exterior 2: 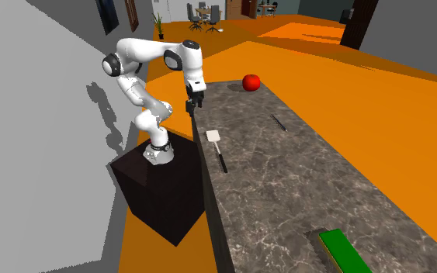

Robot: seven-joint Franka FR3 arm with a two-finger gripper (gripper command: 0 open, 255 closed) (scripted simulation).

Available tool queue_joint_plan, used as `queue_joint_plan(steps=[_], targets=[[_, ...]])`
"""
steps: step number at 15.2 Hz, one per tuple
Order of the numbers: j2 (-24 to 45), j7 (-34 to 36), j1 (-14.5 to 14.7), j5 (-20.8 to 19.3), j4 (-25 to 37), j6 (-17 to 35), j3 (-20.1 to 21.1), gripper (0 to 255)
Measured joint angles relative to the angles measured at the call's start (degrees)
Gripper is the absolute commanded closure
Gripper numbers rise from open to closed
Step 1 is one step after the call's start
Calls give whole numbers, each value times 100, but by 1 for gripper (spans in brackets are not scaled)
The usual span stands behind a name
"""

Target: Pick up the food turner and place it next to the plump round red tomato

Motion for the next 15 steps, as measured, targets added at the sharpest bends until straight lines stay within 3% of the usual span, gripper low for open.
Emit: queue_joint_plan(steps=[4,15], targets=[[359,445,-210,4,117,331,113,0],[2257,3019,-1239,-288,1219,1574,611,0]])
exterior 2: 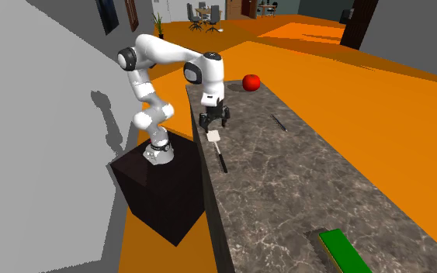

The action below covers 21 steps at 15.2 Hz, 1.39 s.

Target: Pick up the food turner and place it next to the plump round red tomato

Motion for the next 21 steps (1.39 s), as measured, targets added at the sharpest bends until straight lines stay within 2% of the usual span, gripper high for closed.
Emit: queue_joint_plan(steps=[5,7,14,20,21], targets=[[779,1148,-428,-333,571,347,30,0],[883,1368,-490,-390,653,392,30,0],[1005,1451,-516,-424,287,886,33,0],[1003,1451,-516,-424,237,938,33,0],[1003,1451,-516,-424,237,938,33,255]])
